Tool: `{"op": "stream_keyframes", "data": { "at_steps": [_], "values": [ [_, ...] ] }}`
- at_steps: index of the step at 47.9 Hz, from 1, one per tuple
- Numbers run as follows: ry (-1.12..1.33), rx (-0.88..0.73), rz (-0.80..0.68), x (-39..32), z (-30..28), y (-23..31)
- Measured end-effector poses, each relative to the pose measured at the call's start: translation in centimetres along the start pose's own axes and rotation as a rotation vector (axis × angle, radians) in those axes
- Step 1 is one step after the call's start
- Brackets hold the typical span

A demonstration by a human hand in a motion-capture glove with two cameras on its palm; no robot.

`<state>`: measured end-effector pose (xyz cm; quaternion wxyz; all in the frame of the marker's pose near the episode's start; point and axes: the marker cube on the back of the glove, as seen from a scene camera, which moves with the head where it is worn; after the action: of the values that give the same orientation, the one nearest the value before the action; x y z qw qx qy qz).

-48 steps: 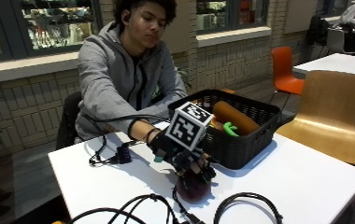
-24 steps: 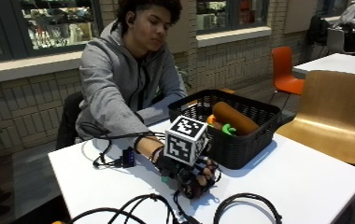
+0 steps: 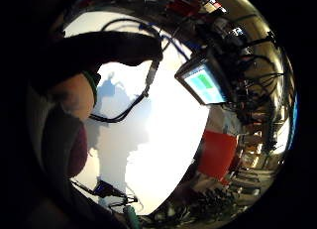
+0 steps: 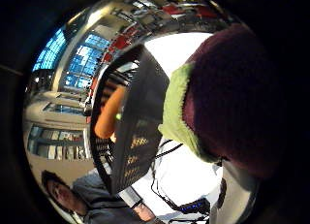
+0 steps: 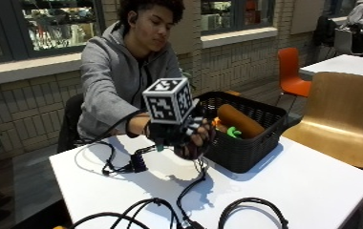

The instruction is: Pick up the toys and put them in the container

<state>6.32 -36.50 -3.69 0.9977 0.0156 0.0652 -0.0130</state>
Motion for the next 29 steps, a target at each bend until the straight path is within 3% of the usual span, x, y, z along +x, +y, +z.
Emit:
{"op": "stream_keyframes", "data": {
  "at_steps": [7,16,23,26,29],
  "values": [
    [-0.012,0.085,-0.143,-5.8,-4.8,0.5],
    [0.032,0.069,-0.32,-14.5,-7.1,0.3],
    [0.065,-0.029,-0.318,-18.6,-6.5,-1.1],
    [0.171,-0.117,-0.279,-19.1,-5.5,-1.9],
    [0.305,-0.202,-0.331,-18.4,-4.5,-2.2]
  ]
}}
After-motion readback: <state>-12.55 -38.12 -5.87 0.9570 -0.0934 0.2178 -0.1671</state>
